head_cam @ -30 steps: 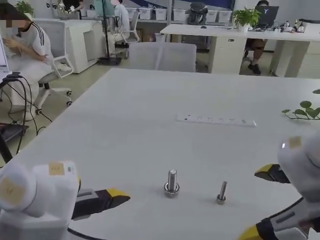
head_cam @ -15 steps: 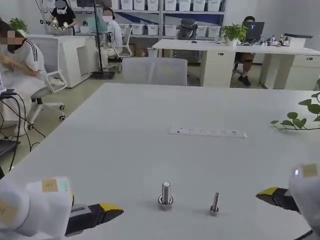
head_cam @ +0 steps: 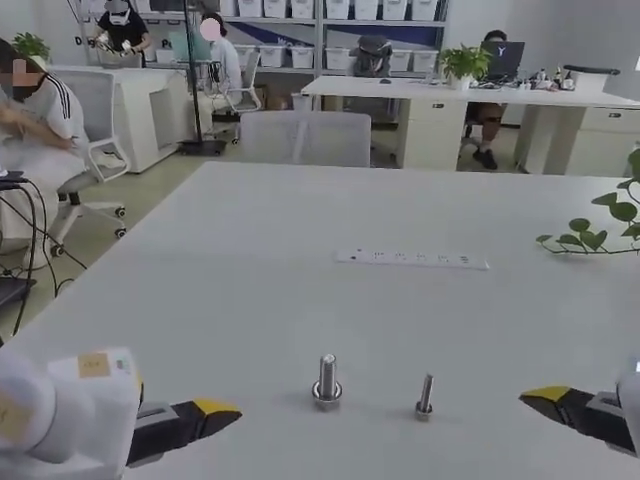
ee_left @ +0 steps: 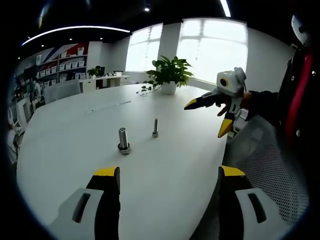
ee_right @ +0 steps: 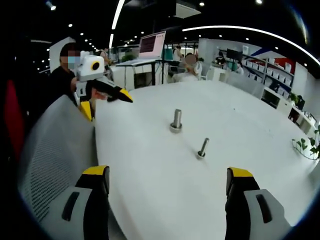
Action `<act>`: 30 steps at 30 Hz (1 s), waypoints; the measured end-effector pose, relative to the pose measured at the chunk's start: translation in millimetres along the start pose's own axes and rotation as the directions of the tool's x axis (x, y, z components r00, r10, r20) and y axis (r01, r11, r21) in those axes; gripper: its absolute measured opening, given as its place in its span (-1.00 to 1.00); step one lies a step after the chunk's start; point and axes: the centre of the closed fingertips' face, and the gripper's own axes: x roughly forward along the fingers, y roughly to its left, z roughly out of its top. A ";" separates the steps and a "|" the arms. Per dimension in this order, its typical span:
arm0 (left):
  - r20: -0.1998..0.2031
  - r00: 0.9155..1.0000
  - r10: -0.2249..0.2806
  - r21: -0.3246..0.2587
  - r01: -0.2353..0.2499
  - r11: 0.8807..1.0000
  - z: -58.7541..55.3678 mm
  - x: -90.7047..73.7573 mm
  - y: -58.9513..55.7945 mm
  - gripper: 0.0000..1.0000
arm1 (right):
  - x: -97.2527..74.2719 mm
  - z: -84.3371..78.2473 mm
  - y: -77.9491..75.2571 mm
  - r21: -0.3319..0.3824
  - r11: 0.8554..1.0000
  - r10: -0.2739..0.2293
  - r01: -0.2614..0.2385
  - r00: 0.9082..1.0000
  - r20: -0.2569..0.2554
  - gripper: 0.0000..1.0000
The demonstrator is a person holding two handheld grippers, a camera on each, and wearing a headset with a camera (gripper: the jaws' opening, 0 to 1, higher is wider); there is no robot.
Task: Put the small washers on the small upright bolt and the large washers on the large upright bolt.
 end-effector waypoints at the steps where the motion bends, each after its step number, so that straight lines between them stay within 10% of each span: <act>1: -0.001 1.000 0.001 -0.001 -0.001 1.000 -1.6 0.1 0.5 0.60 | 1.1 0.1 0.2 0.010 1.000 0.000 0.000 1.000 0.009 0.96; 30: 0.001 1.000 0.018 -0.049 -0.018 0.999 -8.2 3.5 13.0 0.60 | 14.3 5.1 1.4 0.026 1.000 -0.007 0.006 0.998 0.060 0.95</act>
